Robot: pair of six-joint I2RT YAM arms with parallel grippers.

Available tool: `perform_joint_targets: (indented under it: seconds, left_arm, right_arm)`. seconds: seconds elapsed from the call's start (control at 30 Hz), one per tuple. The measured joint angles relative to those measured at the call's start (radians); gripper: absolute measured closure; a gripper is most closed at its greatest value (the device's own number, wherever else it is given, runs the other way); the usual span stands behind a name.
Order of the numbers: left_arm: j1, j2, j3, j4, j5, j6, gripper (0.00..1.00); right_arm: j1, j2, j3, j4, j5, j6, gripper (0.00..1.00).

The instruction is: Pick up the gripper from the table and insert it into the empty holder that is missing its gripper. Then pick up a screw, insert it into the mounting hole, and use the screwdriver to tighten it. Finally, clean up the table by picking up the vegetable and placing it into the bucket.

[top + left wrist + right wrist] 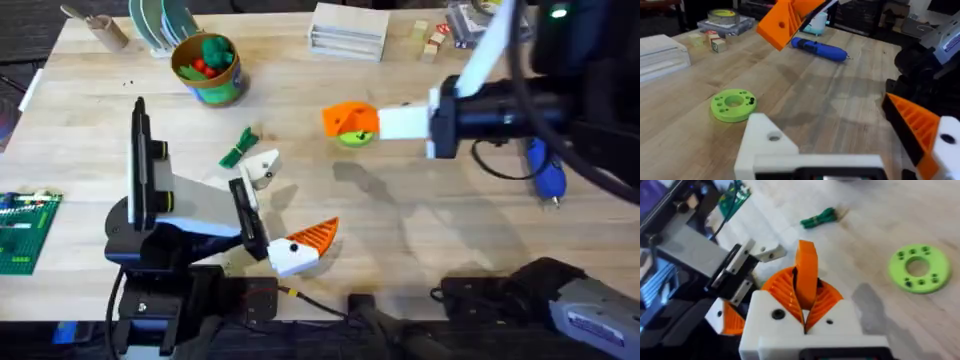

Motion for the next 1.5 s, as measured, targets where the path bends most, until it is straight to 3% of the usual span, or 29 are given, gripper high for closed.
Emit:
perform_joint_targets:
  seconds: [0.17,0.2,0.33,0.73,1.0,1.5]
  left_arm:
    - [0.000,0.000,0.000,-0.001,0.006,-0.001,0.008]
    - [0.000,0.000,0.000,-0.001,0.006,-0.001,0.008]
    - [0.000,0.000,0.000,-0.001,0.006,-0.001,0.008]
    - [0.000,0.000,0.000,-0.001,0.006,0.003,0.008]
    - [0.000,0.000,0.000,-0.001,0.006,0.007,0.008]
    - [0.000,0.000,0.000,0.000,-0.004,0.010,0.008]
  right_arm:
    - [0.012,0.082,0.000,0.004,-0.112,0.021,0.989]
    - [0.013,0.130,0.000,0.031,-0.206,0.028,0.989]
    - [0.013,0.195,0.000,0.051,-0.328,0.035,0.990]
    - [0.013,0.468,0.000,0.139,-0.583,0.080,0.991]
    - [0.013,0.566,0.000,0.314,-0.689,0.167,0.991]
    - [0.015,0.636,-0.001,0.522,-0.723,0.307,0.991]
